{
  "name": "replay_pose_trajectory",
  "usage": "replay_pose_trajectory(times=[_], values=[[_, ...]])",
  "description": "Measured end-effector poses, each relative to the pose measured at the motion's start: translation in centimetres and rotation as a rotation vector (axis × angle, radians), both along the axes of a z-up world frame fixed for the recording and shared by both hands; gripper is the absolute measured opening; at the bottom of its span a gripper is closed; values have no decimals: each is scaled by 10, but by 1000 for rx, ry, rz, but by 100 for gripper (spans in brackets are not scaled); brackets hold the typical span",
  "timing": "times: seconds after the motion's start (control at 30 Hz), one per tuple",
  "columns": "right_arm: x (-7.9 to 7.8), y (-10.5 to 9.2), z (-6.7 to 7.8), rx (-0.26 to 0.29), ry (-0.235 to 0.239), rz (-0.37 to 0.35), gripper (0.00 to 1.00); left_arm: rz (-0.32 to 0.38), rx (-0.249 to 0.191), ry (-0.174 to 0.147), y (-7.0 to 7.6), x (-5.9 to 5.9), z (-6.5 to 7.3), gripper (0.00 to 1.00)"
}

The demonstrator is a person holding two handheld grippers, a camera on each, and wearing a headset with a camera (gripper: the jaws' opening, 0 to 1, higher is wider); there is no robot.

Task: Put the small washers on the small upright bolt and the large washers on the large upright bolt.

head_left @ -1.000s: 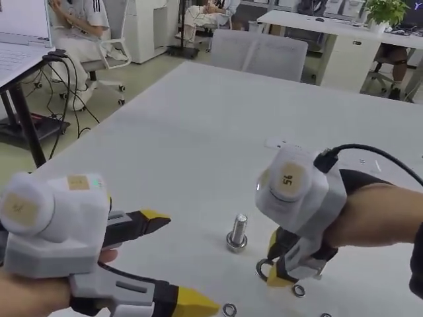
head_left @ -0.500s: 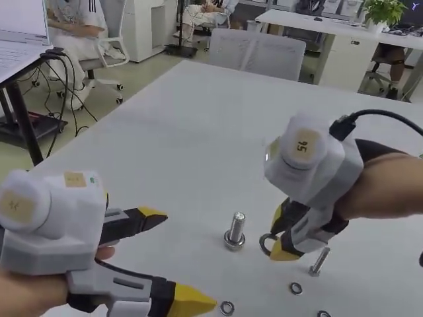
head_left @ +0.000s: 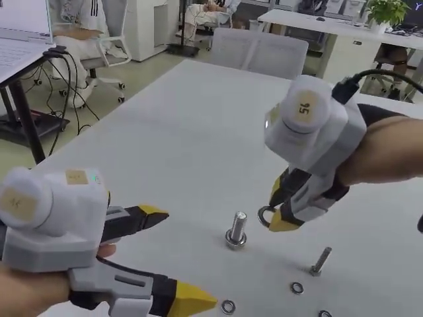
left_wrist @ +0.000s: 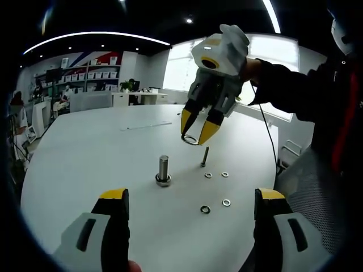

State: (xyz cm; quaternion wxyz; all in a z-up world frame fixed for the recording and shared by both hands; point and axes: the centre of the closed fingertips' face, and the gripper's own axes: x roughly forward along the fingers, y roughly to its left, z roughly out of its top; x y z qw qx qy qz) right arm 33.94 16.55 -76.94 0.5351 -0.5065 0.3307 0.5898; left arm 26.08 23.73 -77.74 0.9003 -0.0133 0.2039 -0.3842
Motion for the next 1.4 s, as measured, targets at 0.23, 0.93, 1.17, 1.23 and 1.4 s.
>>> replay_pose_trajectory(times=[0.23, 0.93, 1.17, 1.23, 1.4], values=[[6, 13, 6, 9, -9, 18, 23, 0, 0, 4, 0, 1, -2, 91], [23, 37, -19, -23, 28, 54, 23, 14, -7, 24, 5, 2, -10, 91], [24, 39, -31, -45, 47, 57, 23, 18, -10, 31, 7, 4, -12, 91], [25, 39, -33, -50, 49, 58, 23, 17, -10, 34, 7, 4, -13, 91], [25, 36, -37, -65, 55, 55, 23, 17, -12, 36, 6, 5, -14, 91]])
